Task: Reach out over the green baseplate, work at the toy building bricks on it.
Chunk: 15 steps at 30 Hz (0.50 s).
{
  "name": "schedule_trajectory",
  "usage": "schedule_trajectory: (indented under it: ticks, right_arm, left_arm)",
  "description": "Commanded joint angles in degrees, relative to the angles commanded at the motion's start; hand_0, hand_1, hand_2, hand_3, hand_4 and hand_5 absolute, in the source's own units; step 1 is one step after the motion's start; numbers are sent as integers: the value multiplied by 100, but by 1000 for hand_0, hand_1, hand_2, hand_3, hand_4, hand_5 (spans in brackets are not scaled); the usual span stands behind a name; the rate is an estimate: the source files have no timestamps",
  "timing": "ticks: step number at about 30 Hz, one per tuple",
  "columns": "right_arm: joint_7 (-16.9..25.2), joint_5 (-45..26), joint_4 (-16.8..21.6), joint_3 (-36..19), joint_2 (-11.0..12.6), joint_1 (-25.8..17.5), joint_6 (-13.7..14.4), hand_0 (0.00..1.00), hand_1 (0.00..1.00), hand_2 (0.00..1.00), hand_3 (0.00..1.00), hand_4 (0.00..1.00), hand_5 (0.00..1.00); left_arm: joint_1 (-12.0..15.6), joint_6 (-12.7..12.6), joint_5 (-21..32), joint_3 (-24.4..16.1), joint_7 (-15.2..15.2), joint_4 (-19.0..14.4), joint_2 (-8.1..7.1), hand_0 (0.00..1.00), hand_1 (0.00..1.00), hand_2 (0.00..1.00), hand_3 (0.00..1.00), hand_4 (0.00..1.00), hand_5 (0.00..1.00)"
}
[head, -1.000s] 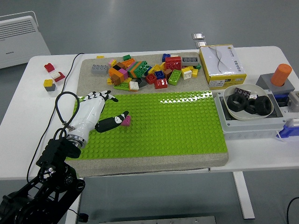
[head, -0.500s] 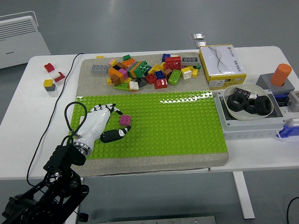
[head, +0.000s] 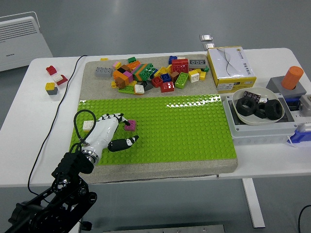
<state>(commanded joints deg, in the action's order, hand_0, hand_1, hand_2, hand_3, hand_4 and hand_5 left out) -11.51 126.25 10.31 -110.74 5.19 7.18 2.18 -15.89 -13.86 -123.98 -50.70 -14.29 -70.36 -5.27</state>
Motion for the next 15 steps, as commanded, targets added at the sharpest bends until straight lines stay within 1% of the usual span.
schedule_trajectory:
  ticks: [6,15]
  right_arm:
    - [3,43,0,-50,3,7,-7,668,667,732,760,762,969]
    - [7,92,0,-109,13,12,-13,666,666,731,759,762,970]
  left_arm:
    - [-37,-12,9,-40,5,141,51,967,907,910,630,794,520]
    - [-32,28,-49,-32,-86,139,58,967,906,909,626,795,520]
